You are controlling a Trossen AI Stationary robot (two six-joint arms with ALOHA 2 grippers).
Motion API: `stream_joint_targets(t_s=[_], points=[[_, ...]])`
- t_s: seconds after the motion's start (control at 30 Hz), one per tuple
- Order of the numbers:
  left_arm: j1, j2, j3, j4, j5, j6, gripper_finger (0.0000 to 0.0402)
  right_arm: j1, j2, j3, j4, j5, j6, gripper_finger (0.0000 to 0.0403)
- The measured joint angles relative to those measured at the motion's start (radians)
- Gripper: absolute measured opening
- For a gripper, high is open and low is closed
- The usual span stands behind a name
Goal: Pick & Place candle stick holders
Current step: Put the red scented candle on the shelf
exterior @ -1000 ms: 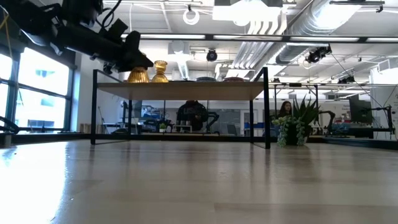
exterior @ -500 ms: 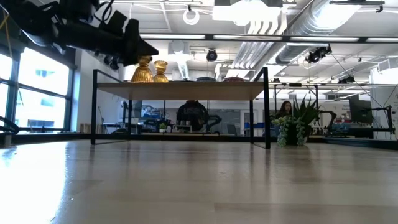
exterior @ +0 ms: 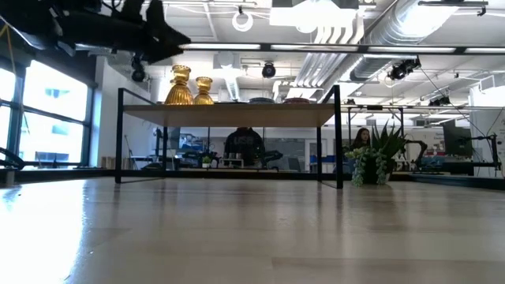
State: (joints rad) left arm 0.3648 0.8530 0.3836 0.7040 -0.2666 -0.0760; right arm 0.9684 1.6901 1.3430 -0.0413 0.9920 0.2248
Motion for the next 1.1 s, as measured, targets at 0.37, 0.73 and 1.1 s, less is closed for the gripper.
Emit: stream_joint_targets(t_s=[0.37,0.73,1.1], points=[[-0.207,-0.210,0.000,-0.002,0.094,-0.008,0.0202,0.000,0.000,0.000,-0.011,0.000,0.027,0.0302],[-0.330,-0.281,0.001,-0.064,0.046,0.053,0.0203,0.000,0.018,0.000,-0.022,0.008,0.042,0.0302],[-0.420,-0.281,0.015,-0.054,-0.098,0.185,0.0244,0.000,0.023,0.000,-0.035,0.007,0.029,0.0302]])
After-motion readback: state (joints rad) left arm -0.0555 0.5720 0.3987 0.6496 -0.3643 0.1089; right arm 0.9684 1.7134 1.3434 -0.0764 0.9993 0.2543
